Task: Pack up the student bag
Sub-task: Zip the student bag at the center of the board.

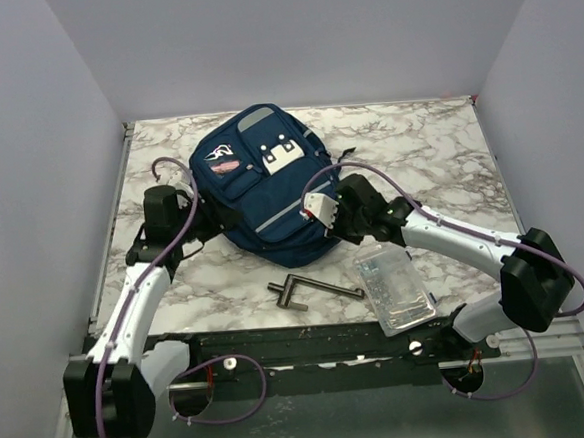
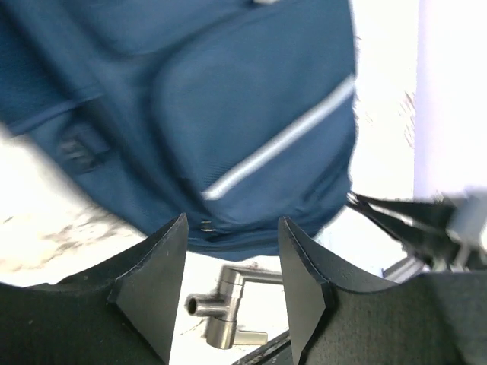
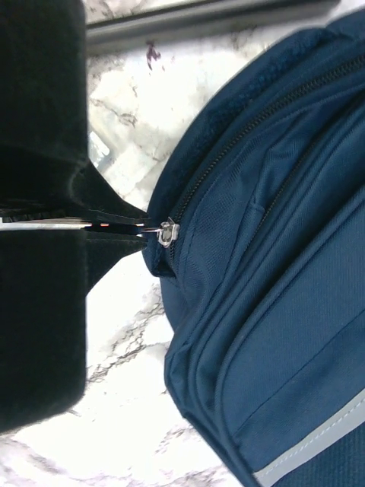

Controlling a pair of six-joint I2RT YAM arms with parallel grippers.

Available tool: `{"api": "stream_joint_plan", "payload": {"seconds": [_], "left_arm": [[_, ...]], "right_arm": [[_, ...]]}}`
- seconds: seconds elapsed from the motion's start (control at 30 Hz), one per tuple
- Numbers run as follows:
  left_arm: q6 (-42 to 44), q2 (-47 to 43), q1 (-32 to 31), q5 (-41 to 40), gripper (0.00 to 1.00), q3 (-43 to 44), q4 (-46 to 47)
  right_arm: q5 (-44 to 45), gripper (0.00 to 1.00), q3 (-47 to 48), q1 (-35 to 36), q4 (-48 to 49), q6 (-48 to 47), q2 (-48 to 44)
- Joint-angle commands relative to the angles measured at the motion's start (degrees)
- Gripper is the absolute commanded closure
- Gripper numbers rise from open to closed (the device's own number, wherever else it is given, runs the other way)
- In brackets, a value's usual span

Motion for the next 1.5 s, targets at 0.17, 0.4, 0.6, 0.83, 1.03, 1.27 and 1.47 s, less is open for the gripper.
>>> {"api": "stream_joint_plan", "payload": {"seconds": [0.17,0.4,0.6,0.83,1.03,1.27,1.47], "left_arm": [[29.1,-19.5,-25.4,-1.1,0.30,-9.6,21.9],[54.8,-9.4,-40.4,-2.9,0.30,-5.3,15.9],[60.1,3.5,-45.7,-5.8,0.33,-2.3,19.6],[64.2,8.3,-45.9,-9.0,0.40,-2.6,25.6],[63.4,9.5,-46.5,-11.4,0.44,-2.2,27.1],[63.6,3.5,-46.7,-15.7,0.38,-8.0,34.2],[64.0,7.0,-46.8,-12.3,0.44,-7.5,34.8]], "right_arm": [[-19.9,1.00,3.5,-1.6,-4.6,-4.2,-2.9],[-22.8,1.00,3.0,-1.7,-4.1,-4.8,-6.6],[-25.1,1.00,3.3,-1.6,-3.4,-4.2,-7.6],[-25.3,1.00,4.3,-1.7,-3.7,-4.0,-7.1],[-25.6,1.00,5.0,-1.7,-3.8,-4.2,-5.9],[-26.8,1.00,5.7,-1.7,-3.2,-3.4,-7.1],[-27.2,1.00,6.4,-1.6,-2.7,-2.7,-6.7]]}}
